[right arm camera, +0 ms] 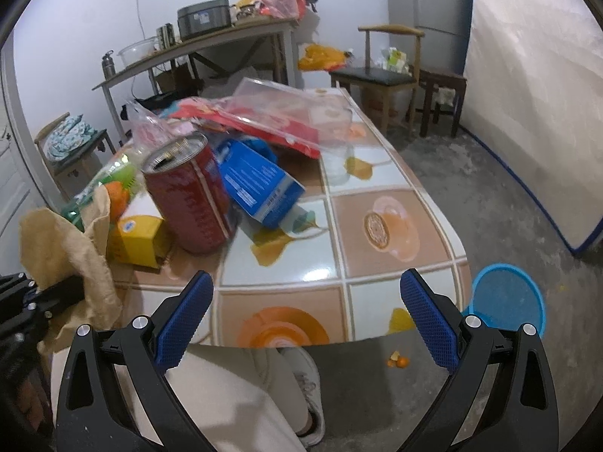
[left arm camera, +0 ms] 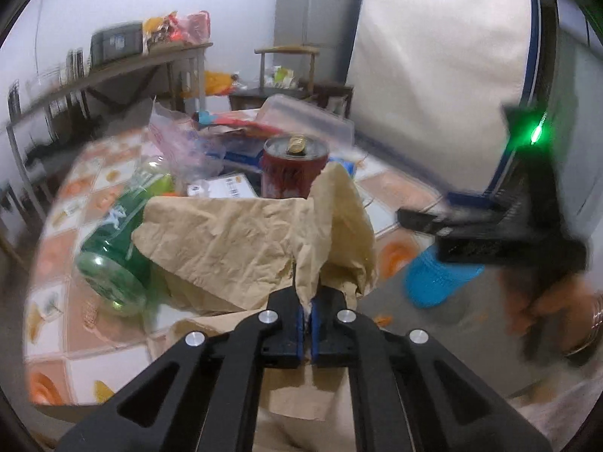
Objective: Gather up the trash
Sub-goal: 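Reach the left tool to the brown paper towel and close on it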
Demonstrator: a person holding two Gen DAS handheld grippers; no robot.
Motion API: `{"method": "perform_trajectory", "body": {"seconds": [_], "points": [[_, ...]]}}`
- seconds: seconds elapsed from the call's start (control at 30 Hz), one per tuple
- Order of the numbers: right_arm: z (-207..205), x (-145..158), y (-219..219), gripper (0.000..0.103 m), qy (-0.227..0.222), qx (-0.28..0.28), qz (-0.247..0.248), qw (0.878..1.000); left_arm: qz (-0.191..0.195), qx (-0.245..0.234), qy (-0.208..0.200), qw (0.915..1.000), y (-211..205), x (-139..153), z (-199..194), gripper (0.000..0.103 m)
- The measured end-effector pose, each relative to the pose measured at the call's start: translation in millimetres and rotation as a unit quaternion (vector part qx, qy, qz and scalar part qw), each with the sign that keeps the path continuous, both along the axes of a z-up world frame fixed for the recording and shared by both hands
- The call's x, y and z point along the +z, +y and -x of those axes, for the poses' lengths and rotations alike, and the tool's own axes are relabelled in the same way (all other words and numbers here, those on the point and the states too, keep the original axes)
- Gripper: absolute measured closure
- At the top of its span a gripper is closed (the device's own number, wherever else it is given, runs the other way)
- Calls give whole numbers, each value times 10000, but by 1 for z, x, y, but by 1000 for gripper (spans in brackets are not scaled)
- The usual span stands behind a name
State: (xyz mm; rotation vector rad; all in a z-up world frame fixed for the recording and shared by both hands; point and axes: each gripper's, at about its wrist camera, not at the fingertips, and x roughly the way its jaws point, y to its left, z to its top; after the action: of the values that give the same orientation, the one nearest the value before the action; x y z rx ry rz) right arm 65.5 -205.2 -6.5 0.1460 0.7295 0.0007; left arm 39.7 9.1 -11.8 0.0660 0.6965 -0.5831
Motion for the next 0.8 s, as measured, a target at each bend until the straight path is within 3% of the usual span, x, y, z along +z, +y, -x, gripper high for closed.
{"method": "perform_trajectory", "body": {"seconds": [0.17, 0.37, 0.57, 0.7, 0.8], "points": [[7, 15, 9, 8, -238, 198, -42, 9995, 1209, 295, 704, 9897, 37, -5, -17, 101], [8, 35, 30, 11, -505, 994, -656, 9916, 1689, 844, 1130, 9755, 67, -25, -29, 101], [-26, 32, 64, 31, -60, 1824, -1444, 9726, 1586, 1169, 992, 9754, 74, -34, -29, 101], [-41, 29, 82, 41, 151, 2065, -1598, 9652, 1023, 1357, 663, 9832, 68, -38, -31, 101], [-56, 28, 99, 42, 343, 2301, -1535, 9604, 518, 1491, 465, 9864, 64, -44, -32, 98]]}}
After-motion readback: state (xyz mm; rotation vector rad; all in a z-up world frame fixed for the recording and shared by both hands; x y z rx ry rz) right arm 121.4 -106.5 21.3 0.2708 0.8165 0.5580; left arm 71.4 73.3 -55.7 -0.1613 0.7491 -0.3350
